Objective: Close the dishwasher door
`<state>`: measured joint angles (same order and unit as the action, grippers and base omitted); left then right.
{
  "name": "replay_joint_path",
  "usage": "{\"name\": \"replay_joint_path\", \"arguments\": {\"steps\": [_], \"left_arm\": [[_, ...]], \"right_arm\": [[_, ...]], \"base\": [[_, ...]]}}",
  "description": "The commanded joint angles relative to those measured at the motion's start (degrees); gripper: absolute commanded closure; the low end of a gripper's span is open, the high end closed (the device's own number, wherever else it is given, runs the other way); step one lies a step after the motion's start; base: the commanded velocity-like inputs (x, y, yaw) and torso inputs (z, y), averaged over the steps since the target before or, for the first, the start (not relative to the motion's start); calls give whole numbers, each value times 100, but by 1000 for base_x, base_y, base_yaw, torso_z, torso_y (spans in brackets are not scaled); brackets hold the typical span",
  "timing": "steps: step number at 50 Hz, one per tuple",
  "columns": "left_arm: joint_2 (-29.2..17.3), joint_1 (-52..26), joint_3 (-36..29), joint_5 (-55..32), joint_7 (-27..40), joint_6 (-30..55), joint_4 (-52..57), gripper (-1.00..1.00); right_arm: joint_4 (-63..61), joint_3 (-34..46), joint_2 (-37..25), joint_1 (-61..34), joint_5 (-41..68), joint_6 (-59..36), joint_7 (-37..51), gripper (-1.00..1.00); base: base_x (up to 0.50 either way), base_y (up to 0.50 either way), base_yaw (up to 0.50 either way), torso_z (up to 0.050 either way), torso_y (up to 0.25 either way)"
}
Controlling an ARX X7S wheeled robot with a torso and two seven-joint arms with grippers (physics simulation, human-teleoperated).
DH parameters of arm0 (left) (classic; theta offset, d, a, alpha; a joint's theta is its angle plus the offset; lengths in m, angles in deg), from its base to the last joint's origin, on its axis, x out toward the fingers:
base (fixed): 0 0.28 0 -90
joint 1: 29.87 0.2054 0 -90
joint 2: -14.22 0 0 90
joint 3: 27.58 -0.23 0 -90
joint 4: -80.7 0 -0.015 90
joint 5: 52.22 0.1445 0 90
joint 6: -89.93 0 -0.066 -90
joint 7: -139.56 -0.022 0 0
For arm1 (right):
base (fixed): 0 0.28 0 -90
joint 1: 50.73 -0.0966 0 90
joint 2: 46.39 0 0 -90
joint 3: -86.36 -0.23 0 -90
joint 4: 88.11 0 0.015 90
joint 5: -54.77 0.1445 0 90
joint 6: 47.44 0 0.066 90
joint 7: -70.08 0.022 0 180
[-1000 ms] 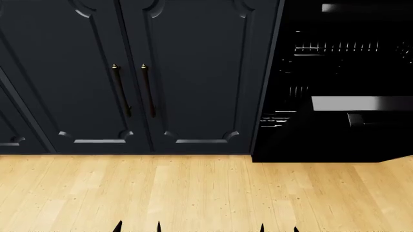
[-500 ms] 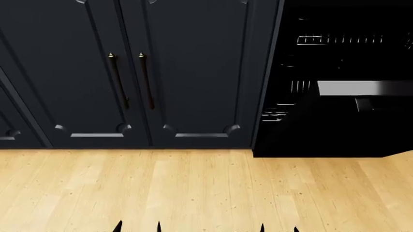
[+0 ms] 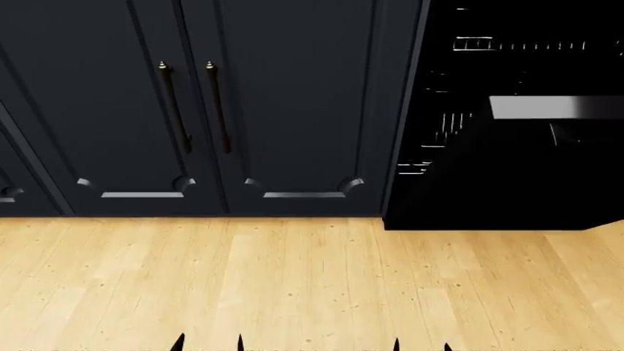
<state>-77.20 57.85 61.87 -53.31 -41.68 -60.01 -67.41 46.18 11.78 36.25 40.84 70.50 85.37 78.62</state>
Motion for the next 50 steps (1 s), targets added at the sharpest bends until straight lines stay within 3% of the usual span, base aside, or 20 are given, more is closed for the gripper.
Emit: {"name": "replay_joint_path", "arguments": {"steps": [1,27,29,50], "left_arm": [[-1,2,-6,-4,2,0,0,-100],[-3,25,0,2,1,0,34,-100],[39,176,55,-191,-332,-3,382,-100],[96,114,236,-151,-430,-2,248,-100]], "right_arm": [[12,26,-10,-9,31,8,5,-100],[15,90,-30,-2,54,34,51,-100],[31,91,-28,-14,65,44,44,-100],[56,135,-45,-32,92,51,72,-100]], "base": [[0,0,0,-50,0],[0,0,0,-50,0],[0,0,0,-50,0],[0,-70,0,0,0]]}}
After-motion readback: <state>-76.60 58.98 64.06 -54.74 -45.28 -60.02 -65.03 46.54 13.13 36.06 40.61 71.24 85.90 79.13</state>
